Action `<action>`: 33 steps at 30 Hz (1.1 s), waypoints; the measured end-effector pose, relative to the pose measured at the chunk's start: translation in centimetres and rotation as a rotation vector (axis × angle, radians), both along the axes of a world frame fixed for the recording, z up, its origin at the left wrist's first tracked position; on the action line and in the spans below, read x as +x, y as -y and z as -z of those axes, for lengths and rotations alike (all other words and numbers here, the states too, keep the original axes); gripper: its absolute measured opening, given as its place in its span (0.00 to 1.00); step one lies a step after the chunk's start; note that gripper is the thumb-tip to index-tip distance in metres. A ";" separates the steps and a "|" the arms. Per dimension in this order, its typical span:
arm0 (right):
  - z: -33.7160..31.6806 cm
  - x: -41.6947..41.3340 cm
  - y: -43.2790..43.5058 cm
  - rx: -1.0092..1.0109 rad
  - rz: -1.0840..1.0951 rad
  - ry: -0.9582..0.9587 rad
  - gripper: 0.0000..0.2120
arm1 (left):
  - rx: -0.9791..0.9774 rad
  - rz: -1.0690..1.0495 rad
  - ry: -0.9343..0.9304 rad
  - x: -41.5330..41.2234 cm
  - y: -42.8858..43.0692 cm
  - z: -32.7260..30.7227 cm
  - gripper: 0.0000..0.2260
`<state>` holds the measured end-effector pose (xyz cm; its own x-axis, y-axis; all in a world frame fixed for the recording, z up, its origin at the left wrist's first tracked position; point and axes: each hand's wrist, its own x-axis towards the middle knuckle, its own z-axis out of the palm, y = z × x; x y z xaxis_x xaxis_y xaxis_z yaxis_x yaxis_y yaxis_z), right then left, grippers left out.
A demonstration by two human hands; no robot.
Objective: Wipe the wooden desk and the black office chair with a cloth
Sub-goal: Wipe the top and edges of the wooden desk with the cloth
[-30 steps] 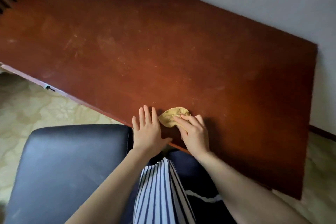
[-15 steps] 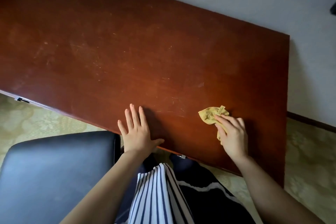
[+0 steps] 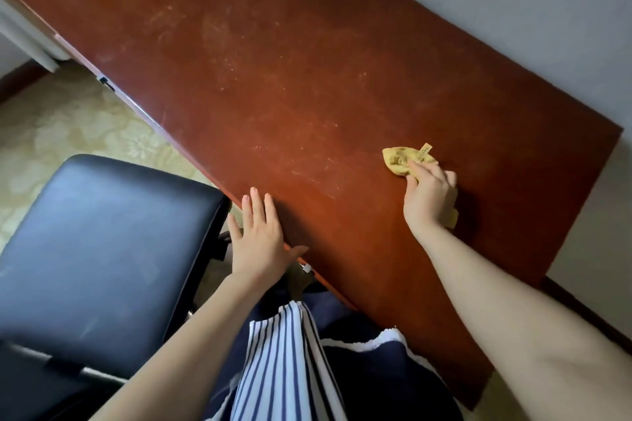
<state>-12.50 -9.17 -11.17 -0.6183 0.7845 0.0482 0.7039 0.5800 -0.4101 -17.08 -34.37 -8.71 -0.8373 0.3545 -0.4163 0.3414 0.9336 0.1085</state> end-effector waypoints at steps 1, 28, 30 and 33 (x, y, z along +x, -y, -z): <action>0.1 -0.4 0.6 0.009 -0.027 0.008 0.14 | 0.006 -0.005 0.008 0.4 -0.1 -0.1 0.49; -0.4 15.3 -3.8 0.132 -0.530 -0.124 0.18 | -0.199 0.289 0.060 2.7 -5.8 -0.5 0.55; -0.8 14.2 -4.8 0.088 -0.410 -0.074 0.17 | -0.171 0.288 0.064 2.7 -5.8 -0.5 0.54; -1.4 12.3 -6.1 -0.087 -0.280 0.009 0.15 | -0.115 0.285 0.058 2.6 -5.5 -0.4 0.53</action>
